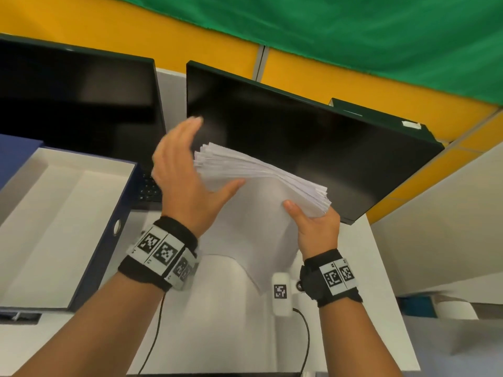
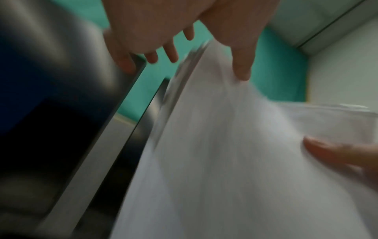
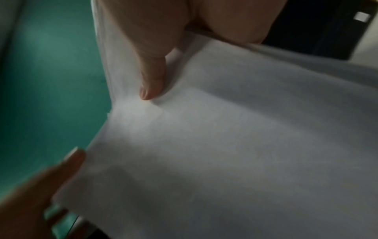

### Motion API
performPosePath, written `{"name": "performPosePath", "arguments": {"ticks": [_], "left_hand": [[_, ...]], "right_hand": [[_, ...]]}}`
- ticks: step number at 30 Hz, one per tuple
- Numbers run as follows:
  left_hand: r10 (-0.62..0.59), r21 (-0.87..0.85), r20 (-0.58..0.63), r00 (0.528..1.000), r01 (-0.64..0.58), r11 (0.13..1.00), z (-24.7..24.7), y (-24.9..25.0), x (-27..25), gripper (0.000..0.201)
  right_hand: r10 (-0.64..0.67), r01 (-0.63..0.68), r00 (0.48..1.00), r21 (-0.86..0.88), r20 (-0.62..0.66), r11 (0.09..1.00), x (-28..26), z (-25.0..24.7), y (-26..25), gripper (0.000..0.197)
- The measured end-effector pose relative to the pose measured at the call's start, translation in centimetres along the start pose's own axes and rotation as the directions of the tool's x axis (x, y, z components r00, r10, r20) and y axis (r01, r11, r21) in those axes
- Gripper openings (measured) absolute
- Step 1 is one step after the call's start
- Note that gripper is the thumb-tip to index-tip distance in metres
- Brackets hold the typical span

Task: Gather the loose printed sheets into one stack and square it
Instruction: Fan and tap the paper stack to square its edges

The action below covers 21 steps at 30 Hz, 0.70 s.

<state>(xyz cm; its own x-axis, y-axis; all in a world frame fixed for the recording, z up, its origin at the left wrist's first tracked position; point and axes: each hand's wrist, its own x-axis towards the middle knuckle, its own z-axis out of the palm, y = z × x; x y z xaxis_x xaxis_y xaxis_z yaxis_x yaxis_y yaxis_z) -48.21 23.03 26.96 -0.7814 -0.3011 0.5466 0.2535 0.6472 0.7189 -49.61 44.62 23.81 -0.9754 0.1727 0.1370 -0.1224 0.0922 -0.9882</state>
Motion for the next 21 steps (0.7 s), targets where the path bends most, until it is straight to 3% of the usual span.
{"name": "performPosePath", "arguments": {"ticks": [1, 3, 5, 7, 9, 11, 12, 14, 15, 17, 19, 21], "left_hand": [[0.123, 0.166, 0.082, 0.989, -0.135, 0.977, -0.2, 1.2, 0.7, 0.098], [0.191, 0.374, 0.383, 0.904, -0.341, 0.863, 0.1, 3.3, 2.0, 0.092], [0.216, 0.356, 0.547, 0.809, -0.458, 0.815, 0.7, 4.3, 2.6, 0.055], [0.274, 0.185, 0.543, 0.794, -0.431, 0.883, 0.7, 4.2, 2.9, 0.023], [0.219, 0.080, 0.479, 0.850, -0.290, 0.954, 0.5, 3.4, 2.9, 0.024], [0.070, 0.015, 0.428, 0.901, -0.084, 0.996, 0.1, 2.4, 3.1, 0.019], [-0.017, -0.040, 0.417, 0.909, 0.037, 0.998, -0.2, 1.9, 3.1, 0.009], [-0.170, -0.154, 0.406, 0.898, 0.250, 0.956, -0.5, 0.7, 2.7, 0.018], [-0.237, -0.183, 0.408, 0.882, 0.333, 0.925, -0.5, -0.1, 2.3, 0.021], [-0.373, -0.170, 0.421, 0.827, 0.476, 0.863, 0.2, -2.4, 0.9, 0.016], [-0.510, -0.113, 0.443, 0.737, 0.610, 0.784, 1.7, -5.8, -1.1, 0.010], [-0.634, 0.012, 0.467, 0.616, 0.713, 0.701, 3.7, -10.0, -3.9, 0.018]], "right_hand": [[-0.059, 0.060, 0.998, -0.035, 0.036, 0.998, 0.1, 0.0, -1.0, 0.031], [-0.197, 0.223, 0.967, -0.158, 0.162, 0.962, 0.3, 0.3, -3.2, 0.029], [-0.312, 0.389, 0.909, -0.297, 0.277, 0.872, 0.5, 0.6, -5.0, 0.018], [-0.351, 0.433, 0.896, -0.361, 0.271, 0.826, 0.9, 0.5, -5.7, 0.016], [-0.366, 0.392, 0.919, -0.460, 0.149, 0.797, 1.1, -0.3, -5.1, 0.039], [-0.386, 0.239, 0.917, -0.646, -0.094, 0.725, 1.0, -1.7, -2.9, 0.082], [-0.341, 0.103, 0.908, -0.660, -0.242, 0.745, 0.6, -2.6, -1.6, 0.101], [-0.097, -0.135, 0.901, -0.486, -0.422, 0.863, -0.4, -4.1, 0.8, 0.124], [0.064, -0.218, 0.907, -0.333, -0.417, 0.917, -0.7, -4.8, 2.5, 0.126], [0.320, -0.368, 0.902, -0.129, -0.290, 0.921, -1.7, -6.3, 5.1, 0.117], [0.461, -0.487, 0.869, -0.145, -0.179, 0.861, -1.8, -7.2, 7.9, 0.091], [0.557, -0.571, 0.819, -0.289, -0.138, 0.768, -2.2, -7.3, 10.9, 0.066]]}}
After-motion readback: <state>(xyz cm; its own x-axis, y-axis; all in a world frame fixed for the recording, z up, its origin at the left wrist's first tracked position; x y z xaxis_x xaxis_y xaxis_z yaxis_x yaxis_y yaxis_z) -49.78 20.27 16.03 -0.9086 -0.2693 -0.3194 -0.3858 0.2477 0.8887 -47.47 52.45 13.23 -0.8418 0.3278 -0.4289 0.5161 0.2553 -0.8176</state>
